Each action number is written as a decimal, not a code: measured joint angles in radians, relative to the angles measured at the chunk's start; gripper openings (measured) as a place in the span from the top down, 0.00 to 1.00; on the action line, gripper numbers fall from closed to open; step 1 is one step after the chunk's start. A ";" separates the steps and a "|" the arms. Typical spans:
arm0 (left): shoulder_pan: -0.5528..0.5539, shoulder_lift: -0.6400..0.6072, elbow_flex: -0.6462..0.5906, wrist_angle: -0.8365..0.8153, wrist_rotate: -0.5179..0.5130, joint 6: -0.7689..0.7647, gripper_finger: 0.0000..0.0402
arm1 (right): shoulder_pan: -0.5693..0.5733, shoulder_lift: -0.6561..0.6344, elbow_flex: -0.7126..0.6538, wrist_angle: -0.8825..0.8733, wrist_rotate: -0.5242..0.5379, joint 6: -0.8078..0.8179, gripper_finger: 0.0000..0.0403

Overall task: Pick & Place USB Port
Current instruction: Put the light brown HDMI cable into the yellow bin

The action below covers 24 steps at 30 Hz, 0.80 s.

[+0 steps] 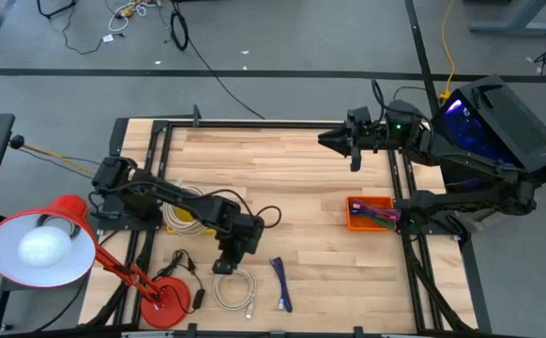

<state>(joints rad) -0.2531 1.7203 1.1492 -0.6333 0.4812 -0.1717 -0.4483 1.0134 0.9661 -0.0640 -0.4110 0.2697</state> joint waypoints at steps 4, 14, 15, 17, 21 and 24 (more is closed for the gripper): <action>0.001 0.000 -0.016 0.007 -0.029 0.099 0.76 | 0.025 0.000 0.000 0.017 0.017 0.045 0.81; 0.000 0.018 -0.024 0.073 -0.080 0.136 0.64 | 0.083 0.000 0.000 0.025 0.103 0.107 0.81; -0.006 0.030 -0.024 0.071 -0.076 0.124 0.62 | 0.091 0.000 0.000 0.025 0.108 0.108 0.81; -0.024 0.063 -0.024 0.083 -0.062 0.088 0.57 | 0.107 0.000 0.000 0.026 0.116 0.112 0.81; -0.066 0.125 -0.024 0.052 -0.096 0.078 0.52 | 0.138 0.000 0.000 0.028 0.116 0.112 0.81; -0.078 0.149 -0.024 0.068 -0.095 0.064 0.51 | 0.155 0.000 0.000 0.032 0.115 0.112 0.81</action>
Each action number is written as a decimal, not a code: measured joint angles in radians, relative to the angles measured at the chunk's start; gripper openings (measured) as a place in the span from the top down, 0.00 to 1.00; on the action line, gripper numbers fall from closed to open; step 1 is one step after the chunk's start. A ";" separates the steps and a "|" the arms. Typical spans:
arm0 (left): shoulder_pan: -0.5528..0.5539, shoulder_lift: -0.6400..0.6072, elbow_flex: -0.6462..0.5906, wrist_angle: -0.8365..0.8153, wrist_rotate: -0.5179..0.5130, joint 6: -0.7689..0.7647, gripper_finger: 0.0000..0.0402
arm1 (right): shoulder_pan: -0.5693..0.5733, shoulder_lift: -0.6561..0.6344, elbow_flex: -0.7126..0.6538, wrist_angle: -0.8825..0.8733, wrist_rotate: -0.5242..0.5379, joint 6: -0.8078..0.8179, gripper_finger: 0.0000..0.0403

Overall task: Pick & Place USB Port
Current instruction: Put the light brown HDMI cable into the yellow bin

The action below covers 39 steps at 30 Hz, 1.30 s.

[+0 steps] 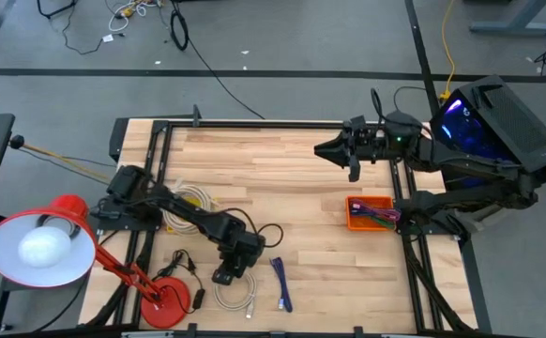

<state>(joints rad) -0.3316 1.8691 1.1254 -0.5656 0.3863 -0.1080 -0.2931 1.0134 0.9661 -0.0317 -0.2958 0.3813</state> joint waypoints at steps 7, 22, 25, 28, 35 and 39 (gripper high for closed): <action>-0.019 0.036 0.002 0.027 -0.039 -0.040 0.51 | 0.022 0.000 0.000 0.005 0.000 0.000 0.81; -0.022 0.046 0.002 0.061 -0.215 -0.109 0.63 | 0.022 0.000 0.000 0.002 0.000 -0.020 0.81; -0.019 0.046 0.002 0.058 -0.222 -0.116 0.87 | 0.022 0.000 0.000 0.002 0.000 -0.023 0.81; -0.017 0.049 0.003 0.079 -0.238 -0.119 0.91 | 0.022 0.000 0.000 0.001 0.019 -0.023 0.81; 0.030 0.035 0.014 0.073 -0.237 -0.121 0.91 | 0.022 0.000 0.000 -0.001 0.061 -0.028 0.81; 0.092 0.014 0.062 0.006 -0.302 -0.100 0.91 | 0.022 0.000 0.000 -0.001 0.079 -0.036 0.81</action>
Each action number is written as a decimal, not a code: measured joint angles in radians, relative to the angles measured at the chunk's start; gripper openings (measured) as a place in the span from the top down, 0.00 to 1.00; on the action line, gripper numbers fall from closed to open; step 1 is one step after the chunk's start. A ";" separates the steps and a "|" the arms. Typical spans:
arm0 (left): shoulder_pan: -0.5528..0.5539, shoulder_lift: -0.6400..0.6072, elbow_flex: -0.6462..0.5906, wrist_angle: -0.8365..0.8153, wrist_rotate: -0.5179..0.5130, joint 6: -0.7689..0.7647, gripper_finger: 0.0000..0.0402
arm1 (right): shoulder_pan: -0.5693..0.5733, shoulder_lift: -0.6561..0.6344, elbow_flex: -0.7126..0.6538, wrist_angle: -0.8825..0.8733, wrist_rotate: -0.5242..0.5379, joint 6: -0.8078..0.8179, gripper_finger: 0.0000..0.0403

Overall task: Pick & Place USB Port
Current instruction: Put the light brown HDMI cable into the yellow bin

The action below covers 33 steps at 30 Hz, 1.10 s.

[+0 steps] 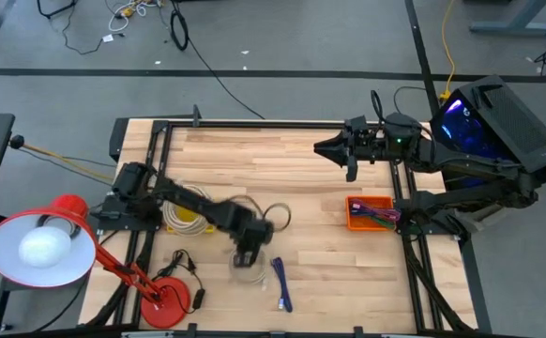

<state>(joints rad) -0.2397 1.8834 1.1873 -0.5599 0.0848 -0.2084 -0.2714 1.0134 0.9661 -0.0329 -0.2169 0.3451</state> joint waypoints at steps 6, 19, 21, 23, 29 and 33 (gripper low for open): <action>0.099 -0.040 0.175 -0.241 -0.118 0.109 0.91 | 0.000 0.000 0.000 -0.005 0.025 -0.013 0.81; 0.239 -0.051 0.803 -0.808 -0.426 0.274 0.91 | 0.000 0.000 0.000 -0.028 0.026 -0.032 0.81; 0.243 -0.052 0.916 -0.906 -0.495 0.271 0.91 | 0.000 0.001 0.000 -0.037 0.026 -0.033 0.81; 0.244 -0.052 1.022 -1.018 -0.534 0.254 0.91 | 0.000 0.000 0.000 -0.042 0.027 -0.037 0.81; 0.233 -0.176 1.049 -1.009 -0.516 0.192 0.91 | 0.000 0.001 0.000 -0.060 0.026 -0.040 0.81; 0.226 -0.299 0.900 -1.019 -0.510 0.107 0.91 | 0.000 -0.001 0.000 -0.066 0.026 -0.038 0.81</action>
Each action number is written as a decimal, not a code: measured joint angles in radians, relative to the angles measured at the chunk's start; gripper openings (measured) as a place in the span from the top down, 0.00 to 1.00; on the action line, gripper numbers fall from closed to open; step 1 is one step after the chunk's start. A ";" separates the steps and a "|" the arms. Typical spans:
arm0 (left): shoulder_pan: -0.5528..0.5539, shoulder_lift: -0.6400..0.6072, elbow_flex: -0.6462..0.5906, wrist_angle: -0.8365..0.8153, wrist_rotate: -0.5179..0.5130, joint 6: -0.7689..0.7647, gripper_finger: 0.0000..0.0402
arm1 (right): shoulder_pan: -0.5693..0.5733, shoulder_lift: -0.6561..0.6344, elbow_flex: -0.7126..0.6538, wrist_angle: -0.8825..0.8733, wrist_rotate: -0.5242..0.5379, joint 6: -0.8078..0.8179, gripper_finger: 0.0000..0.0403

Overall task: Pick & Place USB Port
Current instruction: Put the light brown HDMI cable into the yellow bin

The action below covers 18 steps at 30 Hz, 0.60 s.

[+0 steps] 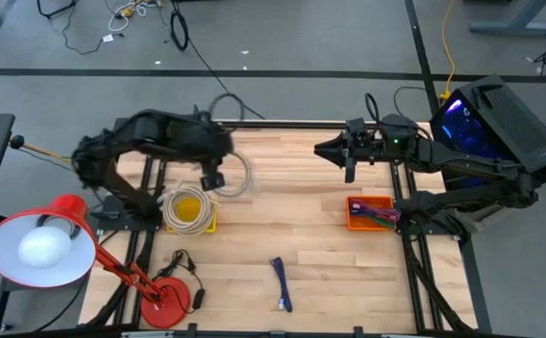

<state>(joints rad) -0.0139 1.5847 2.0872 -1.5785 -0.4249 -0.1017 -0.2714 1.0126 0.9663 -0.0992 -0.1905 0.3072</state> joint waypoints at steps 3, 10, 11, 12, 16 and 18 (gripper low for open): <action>-0.010 -0.114 -0.161 -0.001 0.033 -0.066 0.91 | 0.000 0.000 0.000 -0.001 0.000 0.003 0.81; -0.013 -0.359 -0.504 0.013 0.069 -0.181 0.91 | 0.000 0.000 0.000 0.002 0.000 0.020 0.81; -0.013 -0.397 -0.551 0.012 0.079 -0.194 0.91 | 0.000 0.000 0.000 0.002 0.000 0.026 0.81; -0.013 -0.427 -0.591 -0.003 0.093 -0.212 0.91 | 0.000 0.000 0.000 0.002 0.000 0.028 0.81; -0.012 -0.547 -0.721 0.003 0.135 -0.278 0.91 | 0.000 0.000 0.000 0.007 0.000 0.035 0.81; -0.011 -0.585 -0.769 0.008 0.134 -0.297 0.91 | 0.000 0.000 0.000 0.007 0.000 0.041 0.81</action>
<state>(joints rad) -0.0254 0.9997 1.3182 -1.5709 -0.2912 -0.3988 -0.2710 1.0126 0.9664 -0.0919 -0.1905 0.3481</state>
